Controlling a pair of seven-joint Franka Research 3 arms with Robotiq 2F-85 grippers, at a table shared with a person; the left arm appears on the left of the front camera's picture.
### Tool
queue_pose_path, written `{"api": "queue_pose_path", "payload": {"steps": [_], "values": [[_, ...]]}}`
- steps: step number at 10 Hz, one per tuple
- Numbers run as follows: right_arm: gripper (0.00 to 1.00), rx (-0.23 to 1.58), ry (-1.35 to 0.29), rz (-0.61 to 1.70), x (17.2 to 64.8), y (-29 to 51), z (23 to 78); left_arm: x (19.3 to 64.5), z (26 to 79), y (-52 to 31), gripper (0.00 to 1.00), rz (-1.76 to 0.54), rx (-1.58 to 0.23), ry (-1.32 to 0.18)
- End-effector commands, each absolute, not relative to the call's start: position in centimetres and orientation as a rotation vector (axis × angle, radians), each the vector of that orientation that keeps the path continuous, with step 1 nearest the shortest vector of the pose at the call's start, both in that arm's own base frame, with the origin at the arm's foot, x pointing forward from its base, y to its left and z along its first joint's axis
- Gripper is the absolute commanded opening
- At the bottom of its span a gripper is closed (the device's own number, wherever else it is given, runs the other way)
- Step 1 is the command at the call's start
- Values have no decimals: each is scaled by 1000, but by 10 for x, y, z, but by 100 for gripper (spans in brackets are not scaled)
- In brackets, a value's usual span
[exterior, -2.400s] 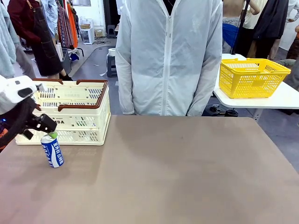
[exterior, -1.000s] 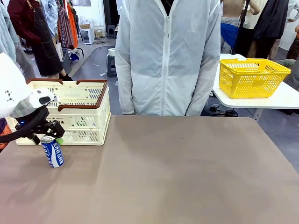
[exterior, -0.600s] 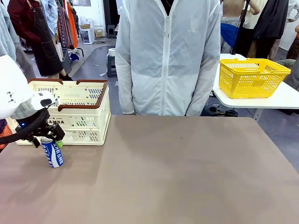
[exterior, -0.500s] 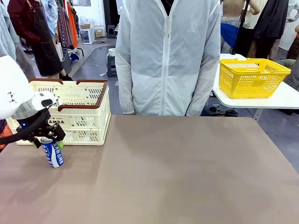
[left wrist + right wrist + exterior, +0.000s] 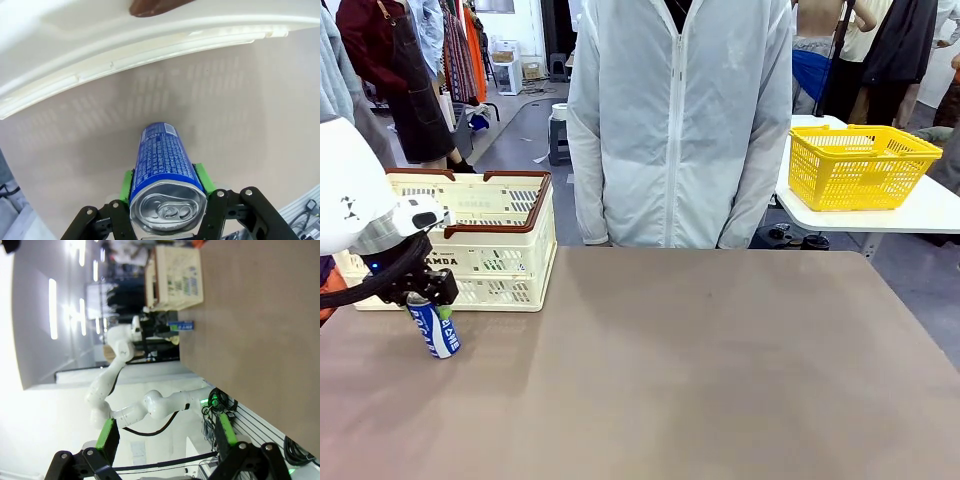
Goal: Place the drinks into the Shopping basket.
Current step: Pick up one drink and place it into the Shopping basket.
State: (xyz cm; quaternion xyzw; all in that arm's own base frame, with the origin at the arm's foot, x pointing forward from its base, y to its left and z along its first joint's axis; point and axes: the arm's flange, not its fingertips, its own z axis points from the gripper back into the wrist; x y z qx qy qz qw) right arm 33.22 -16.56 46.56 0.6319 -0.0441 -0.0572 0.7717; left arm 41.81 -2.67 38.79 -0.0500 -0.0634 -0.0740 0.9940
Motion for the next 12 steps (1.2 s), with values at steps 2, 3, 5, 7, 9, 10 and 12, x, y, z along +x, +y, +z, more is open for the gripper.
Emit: {"api": "queue_pose_path", "payload": {"steps": [2, 3, 5, 7, 9, 10, 12], "values": [[100, 1369, -78, -130, 331, -166, 470, 421, 392, -23, 0, -153, -81, -144], [100, 1369, -78, -130, 331, -166, 470, 413, 405, -21, 0, -168, -114, -131], [100, 1369, -78, -130, 331, -166, 470, 378, 465, -7, 0, -205, -187, -267], [100, 1369, -78, -130, 331, -166, 470, 342, 522, 5, 0, -277, -220, -367], [100, 1369, -78, -130, 331, -166, 470, 320, 585, 18, 0, -279, -239, -551], [100, 1369, -78, -130, 331, -166, 470, 321, 610, 24, 0, -268, -277, -644], [100, 1369, -78, -130, 331, -166, 470, 350, 628, 25, 0, -217, -254, -732]]}}
